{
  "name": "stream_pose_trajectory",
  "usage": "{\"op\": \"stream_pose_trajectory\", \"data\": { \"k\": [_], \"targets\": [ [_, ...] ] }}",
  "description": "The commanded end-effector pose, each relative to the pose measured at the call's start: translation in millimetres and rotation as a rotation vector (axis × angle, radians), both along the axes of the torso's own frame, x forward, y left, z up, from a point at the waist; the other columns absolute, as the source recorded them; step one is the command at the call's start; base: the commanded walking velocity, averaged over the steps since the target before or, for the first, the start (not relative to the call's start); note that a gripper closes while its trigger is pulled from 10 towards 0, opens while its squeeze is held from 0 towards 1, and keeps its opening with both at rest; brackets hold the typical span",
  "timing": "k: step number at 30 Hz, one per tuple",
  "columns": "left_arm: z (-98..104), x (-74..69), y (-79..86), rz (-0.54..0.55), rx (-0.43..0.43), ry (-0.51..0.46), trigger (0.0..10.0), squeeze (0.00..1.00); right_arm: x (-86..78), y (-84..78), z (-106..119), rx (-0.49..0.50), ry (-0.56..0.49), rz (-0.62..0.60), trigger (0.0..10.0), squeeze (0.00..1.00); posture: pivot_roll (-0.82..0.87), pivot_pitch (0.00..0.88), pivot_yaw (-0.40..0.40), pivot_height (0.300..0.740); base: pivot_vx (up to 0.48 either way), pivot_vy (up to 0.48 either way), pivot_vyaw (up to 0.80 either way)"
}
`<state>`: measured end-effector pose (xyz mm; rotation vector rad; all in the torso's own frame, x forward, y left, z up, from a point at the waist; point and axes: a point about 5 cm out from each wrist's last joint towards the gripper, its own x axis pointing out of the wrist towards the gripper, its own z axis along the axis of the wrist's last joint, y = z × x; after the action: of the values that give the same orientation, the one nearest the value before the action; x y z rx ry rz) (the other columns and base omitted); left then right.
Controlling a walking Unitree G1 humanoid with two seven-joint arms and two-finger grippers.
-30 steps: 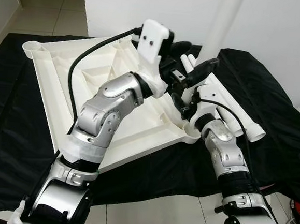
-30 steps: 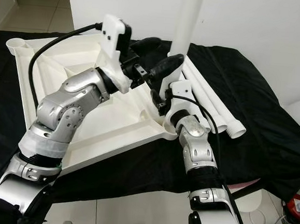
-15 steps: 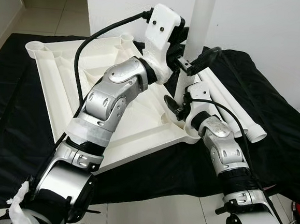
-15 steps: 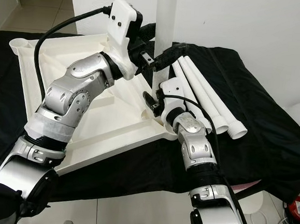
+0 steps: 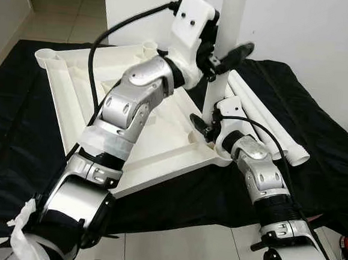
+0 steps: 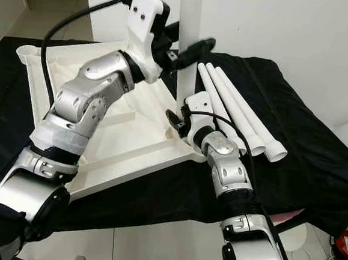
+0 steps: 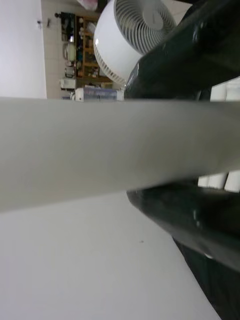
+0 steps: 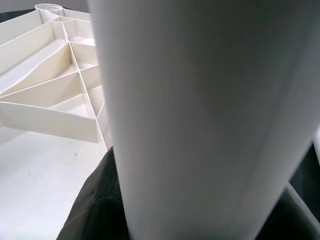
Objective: Building children table
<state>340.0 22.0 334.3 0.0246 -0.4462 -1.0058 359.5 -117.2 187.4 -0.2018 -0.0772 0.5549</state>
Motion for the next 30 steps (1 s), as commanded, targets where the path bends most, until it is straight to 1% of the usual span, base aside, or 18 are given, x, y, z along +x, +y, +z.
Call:
{"op": "stream_pose_trajectory", "data": {
  "k": [1, 5, 6, 8, 10, 12, 13, 15, 17, 18, 19, 21, 22, 24, 27, 28, 29, 30],
  "targets": [
    [4, 3.8, 0.1, 0.065, -0.015, 0.001, 0.0, 0.0, 2.6, -2.4, 3, -0.012, 0.001, -0.004, 10.0, 0.0, 0.05, 0.017, -0.028, 0.74, 0.0, 0.0, 0.0],
    [4, 5.5, -0.1, 0.074, 0.004, -0.005, 0.0, 0.0, 2.5, -0.2, 3, -0.012, 0.004, 0.003, 10.0, 0.0, 0.05, 0.01, -0.03, 0.74, 0.0, 0.0, 0.0],
    [4, 8.5, 1.1, 0.093, 0.016, -0.004, 0.0, 0.0, 2.4, 3.3, 3, -0.011, 0.011, 0.012, 10.0, 0.0, 0.05, 0.007, -0.03, 0.74, 0.0, 0.0, 0.0],
    [4, 8.5, 1.1, 0.093, 0.016, -0.004, 0.0, 0.0, 2.4, 3.3, 3, -0.011, 0.011, 0.012, 10.0, 0.0, 0.05, 0.007, -0.03, 0.74, 0.0, 0.0, 0.0],
    [4, 10.2, 1.4, 0.109, 0.033, -0.009, 0.0, 0.0, 2.9, 6.0, 2, -0.007, 0.035, 0.016, 10.0, 0.0, 0.05, 0.003, -0.032, 0.74, 0.0, 0.0, 0.0],
    [4, 10.9, 1.4, 0.12, 0.043, -0.01, 0.0, 0.0, 2.2, 7.0, 3, -0.007, 0.023, 0.025, 10.0, 0.0, 0.05, 0.001, -0.034, 0.74, 0.0, 0.0, 0.0],
    [4, 11.5, 1.4, 0.124, 0.046, -0.012, 4.7, 0.0, 2.2, 7.1, 3, -0.009, 0.014, 0.027, 10.0, 0.0, 0.05, 0.0, -0.036, 0.74, 0.0, 0.0, 0.0],
    [4, 12.0, 1.2, 0.128, 0.039, -0.005, 4.7, 0.0, 2.2, 6.7, 4, 0.011, 0.018, 0.02, 10.0, 0.0, 0.05, 0.0, -0.036, 0.74, 0.0, 0.0, 0.0],
    [4, 12.0, 1.2, 0.128, 0.039, -0.005, 4.7, 0.0, 2.2, 6.7, 4, 0.011, 0.018, 0.02, 10.0, 0.0, 0.05, 0.0, -0.036, 0.74, 0.0, 0.0, 0.0],
    [6, 12.9, 1.0, 0.15, 0.04, -0.004, 10.0, 0.0, 2.6, 5.7, 6, 0.044, 0.016, 0.008, 10.0, 1.0, 0.05, 0.0, -0.036, 0.74, 0.0, 0.0, 0.0],
    [8, 13.1, 0.5, 0.161, 0.027, 0.004, 10.0, 0.0, 3.4, 4.1, 8, 0.075, 0.011, -0.009, 10.0, 1.0, 0.04, 0.0, -0.036, 0.74, 0.0, 0.0, 0.0],
    [8, 13.1, 0.5, 0.161, 0.027, 0.004, 10.0, 0.0, 3.4, 4.1, 8, 0.075, 0.011, -0.009, 10.0, 1.0, 0.04, 0.0, -0.036, 0.74, 0.0, 0.0, 0.0],
    [11, 14.2, -0.2, 0.19, 0.019, 0.028, 10.0, 0.0, 4.8, 1.6, 12, 0.104, -0.007, -0.042, 10.0, 1.0, 0.04, 0.0, -0.035, 0.74, 0.0, 0.0, 0.0],
    [14, 17.2, -1.6, 0.243, 0.021, 0.081, 10.0, 0.0, 6.8, -1.0, 18, 0.125, -0.042, -0.092, 10.0, 1.0, 0.04, 0.0, -0.034, 0.74, 0.0, 0.0, 0.0],
    [15, 18.2, -2.0, 0.264, 0.023, 0.092, 10.0, 0.0, 7.3, -1.2, 19, 0.127, -0.052, -0.105, 10.0, 1.0, 0.04, 0.0, -0.034, 0.74, 0.0, 0.0, 0.0],
    [16, 19.5, -3.5, 0.295, 0.03, 0.111, 10.0, 0.0, 8.1, 0.5, 23, 0.146, -0.075, -0.134, 10.0, 1.0, 0.04, 0.0, -0.038, 0.74, 0.0, 0.0, 0.0],
    [18, 19.3, -5.7, 0.316, 0.012, 0.134, 10.0, 0.0, 9.1, 2.9, 25, 0.167, -0.097, -0.175, 10.0, 1.0, 0.04, 0.0, -0.039, 0.74, 0.0, 0.0, 0.0],
    [18, 19.3, -5.7, 0.316, 0.012, 0.134, 10.0, 0.0, 9.1, 2.9, 25, 0.167, -0.097, -0.175, 10.0, 1.0, 0.04, 0.0, -0.039, 0.74, 0.0, 0.0, 0.0]
  ]
}}
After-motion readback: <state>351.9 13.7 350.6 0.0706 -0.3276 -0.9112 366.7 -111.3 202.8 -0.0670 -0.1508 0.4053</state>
